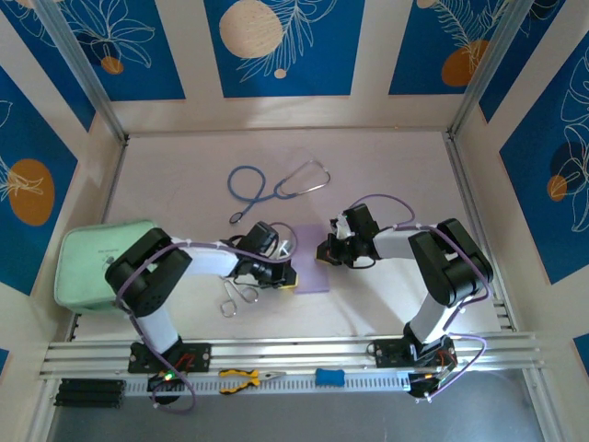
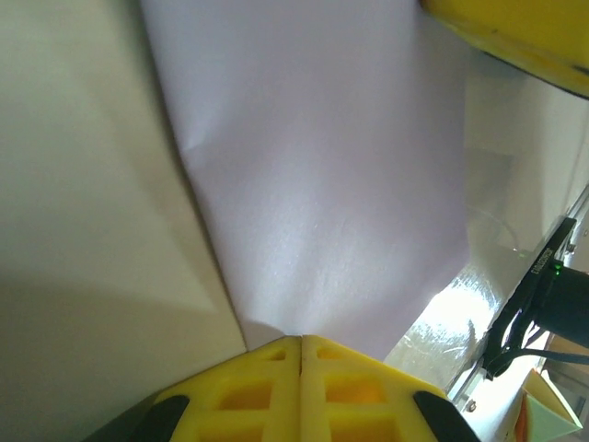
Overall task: Fold a paper plane with a square sheet of paper (pick it up from the middle)
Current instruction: Fold the square sheet of paper in half at the center of the table.
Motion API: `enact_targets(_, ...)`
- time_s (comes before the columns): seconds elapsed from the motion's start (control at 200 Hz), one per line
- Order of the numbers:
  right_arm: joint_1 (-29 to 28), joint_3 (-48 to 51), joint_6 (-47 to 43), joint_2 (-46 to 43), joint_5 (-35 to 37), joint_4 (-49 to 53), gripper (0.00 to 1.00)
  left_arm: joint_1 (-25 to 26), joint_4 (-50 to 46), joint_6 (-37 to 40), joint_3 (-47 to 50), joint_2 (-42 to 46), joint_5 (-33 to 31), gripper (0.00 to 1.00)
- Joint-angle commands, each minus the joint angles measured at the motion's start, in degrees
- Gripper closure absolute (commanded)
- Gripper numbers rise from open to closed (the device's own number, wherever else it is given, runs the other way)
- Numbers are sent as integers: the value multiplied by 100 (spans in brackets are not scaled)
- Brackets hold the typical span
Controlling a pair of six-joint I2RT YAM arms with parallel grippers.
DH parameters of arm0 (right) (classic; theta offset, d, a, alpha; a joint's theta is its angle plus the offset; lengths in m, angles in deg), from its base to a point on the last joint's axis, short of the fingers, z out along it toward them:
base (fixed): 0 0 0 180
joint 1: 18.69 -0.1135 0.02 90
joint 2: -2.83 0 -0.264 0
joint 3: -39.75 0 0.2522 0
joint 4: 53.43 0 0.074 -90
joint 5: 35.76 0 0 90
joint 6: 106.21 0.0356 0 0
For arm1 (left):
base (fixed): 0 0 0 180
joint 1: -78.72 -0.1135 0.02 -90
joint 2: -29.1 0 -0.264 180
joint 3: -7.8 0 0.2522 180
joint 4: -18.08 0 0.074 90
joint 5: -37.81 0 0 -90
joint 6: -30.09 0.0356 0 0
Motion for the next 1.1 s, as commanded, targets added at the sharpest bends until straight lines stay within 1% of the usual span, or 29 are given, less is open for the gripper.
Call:
enact_targets(0.0,-8,265,-23,171,775,690,100,63,-329,-17,85,292,-16,96)
enact_targets(0.19,-5,270,-15,164,775,705,100,93,-199,-400,-323,335,140,97)
enact_targets(0.31,-3,264,-20,166,775,716,100,103,-123,-458,-457,136,122,97)
enact_targets(0.415,-8,268,-15,167,770,715,100,152,-22,-503,-436,-39,226,98)
enact_targets(0.49,-3,272,-16,168,775,718,100,202,-163,-434,-385,-123,293,97)
enact_targets(0.6,-3,260,-22,178,766,722,100,264,-826,-174,-375,-186,201,98)
enact_targets(0.645,4,264,-23,186,775,725,100,281,-952,-109,-324,-190,176,98)
enact_targets(0.86,16,260,-23,176,766,742,100,349,-918,-59,156,-98,153,98)
enact_targets(0.94,23,270,-32,170,765,748,100,379,-1073,37,237,-15,55,98)
enact_targets(1.095,24,262,-43,177,752,742,100,394,-998,100,334,247,66,97)
